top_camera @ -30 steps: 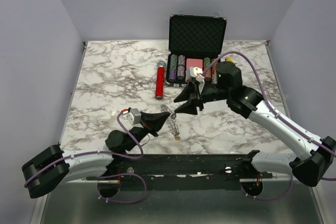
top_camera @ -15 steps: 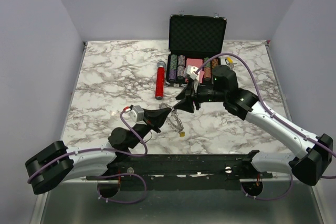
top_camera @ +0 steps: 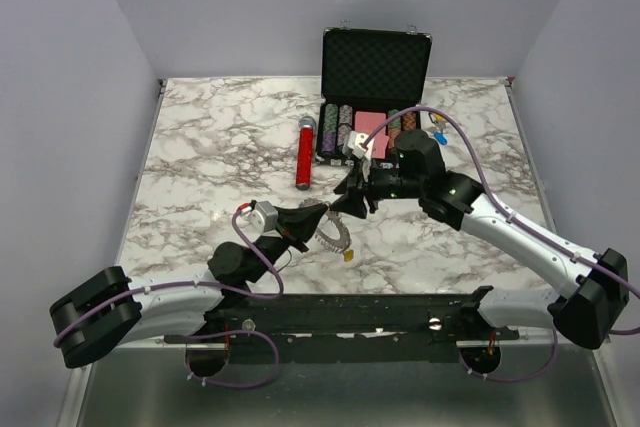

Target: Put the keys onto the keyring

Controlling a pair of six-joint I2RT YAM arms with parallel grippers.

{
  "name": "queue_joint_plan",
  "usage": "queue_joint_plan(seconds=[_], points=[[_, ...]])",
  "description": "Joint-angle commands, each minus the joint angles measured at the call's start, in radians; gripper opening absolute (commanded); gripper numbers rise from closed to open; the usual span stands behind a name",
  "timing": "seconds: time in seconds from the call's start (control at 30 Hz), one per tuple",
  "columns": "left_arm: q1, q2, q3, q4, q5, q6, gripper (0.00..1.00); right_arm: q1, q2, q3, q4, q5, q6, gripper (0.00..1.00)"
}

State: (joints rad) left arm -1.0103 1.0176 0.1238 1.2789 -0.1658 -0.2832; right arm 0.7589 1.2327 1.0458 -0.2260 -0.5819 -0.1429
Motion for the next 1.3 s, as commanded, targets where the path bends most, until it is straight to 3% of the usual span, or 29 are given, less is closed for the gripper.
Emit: queue_joint_plan(seconds=[0.0, 0.53, 0.8, 0.9, 1.27], points=[[-0.008, -0.002, 0.042, 0.263, -0.021, 0.022, 0.0, 0.011, 0.013, -0.006, 0.001, 0.034, -0.018, 0.5], [-0.016, -0.034, 0.028, 0.237, -0.029, 0.045, 0.0, 0.014, 0.002, 0.013, -0.021, 0.062, -0.052, 0.27], [-0.016, -0.062, 0.016, 0.221, -0.024, 0.049, 0.0, 0.014, -0.004, 0.019, -0.049, -0.029, -0.104, 0.05], [-0.016, -0.067, 0.013, 0.218, -0.023, 0.044, 0.0, 0.013, -0.001, 0.029, -0.055, -0.052, -0.119, 0.01], [-0.016, -0.048, -0.004, 0.301, -0.018, 0.026, 0.0, 0.014, 0.001, 0.007, -0.047, -0.108, -0.124, 0.0]])
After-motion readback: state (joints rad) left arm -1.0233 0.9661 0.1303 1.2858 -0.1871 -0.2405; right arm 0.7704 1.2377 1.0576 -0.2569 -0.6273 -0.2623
